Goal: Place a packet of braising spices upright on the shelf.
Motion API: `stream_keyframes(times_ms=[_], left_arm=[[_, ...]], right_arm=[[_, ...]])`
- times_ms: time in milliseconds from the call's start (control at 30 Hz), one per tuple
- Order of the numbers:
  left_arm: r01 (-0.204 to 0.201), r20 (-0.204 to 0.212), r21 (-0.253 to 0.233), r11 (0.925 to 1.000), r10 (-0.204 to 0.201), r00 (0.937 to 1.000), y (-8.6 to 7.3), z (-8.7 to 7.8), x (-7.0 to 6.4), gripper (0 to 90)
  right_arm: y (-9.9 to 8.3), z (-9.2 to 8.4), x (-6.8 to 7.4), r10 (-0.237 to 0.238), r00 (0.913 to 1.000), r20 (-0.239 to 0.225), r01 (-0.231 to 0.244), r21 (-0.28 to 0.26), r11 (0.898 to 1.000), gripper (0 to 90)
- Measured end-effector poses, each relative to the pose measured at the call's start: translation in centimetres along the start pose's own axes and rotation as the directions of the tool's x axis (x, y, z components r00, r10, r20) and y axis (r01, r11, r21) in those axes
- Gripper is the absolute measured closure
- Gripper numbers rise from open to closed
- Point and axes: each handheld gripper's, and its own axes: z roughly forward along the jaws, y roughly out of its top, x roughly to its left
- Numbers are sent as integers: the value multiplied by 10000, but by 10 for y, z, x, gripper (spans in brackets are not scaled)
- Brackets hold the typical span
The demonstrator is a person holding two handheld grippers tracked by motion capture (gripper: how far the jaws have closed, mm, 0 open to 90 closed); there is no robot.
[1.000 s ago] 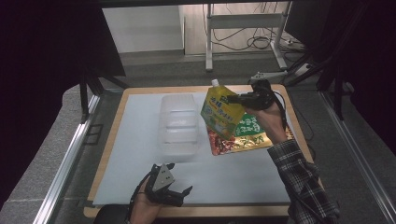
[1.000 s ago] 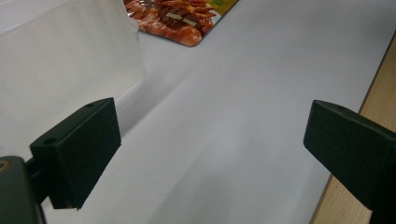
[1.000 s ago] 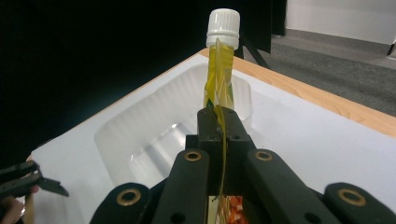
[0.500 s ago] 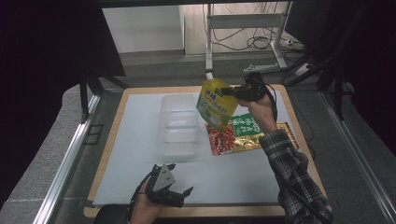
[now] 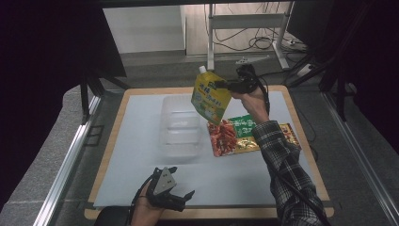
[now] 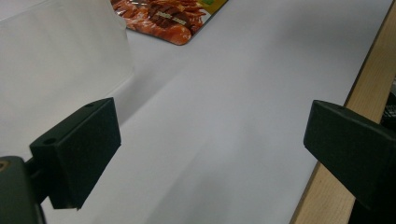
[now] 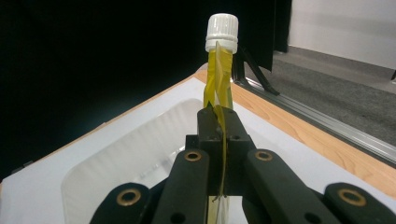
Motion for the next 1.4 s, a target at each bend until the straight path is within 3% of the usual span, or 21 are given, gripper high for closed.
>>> stream_keyframes(times_ms=[1033, 1400], left_arm=[[-70, 163, 23, 10000, 69, 9998, 0, 2, -2, 36], [-70, 208, 12, 10000, 69, 9998, 0, 2, -2, 36]], right_arm=[[40, 64, 11, -616, 9962, -624, 610, -113, 9981, 887], [42, 88, 14, -773, 9947, -683, 784, 137, 9968, 887]])
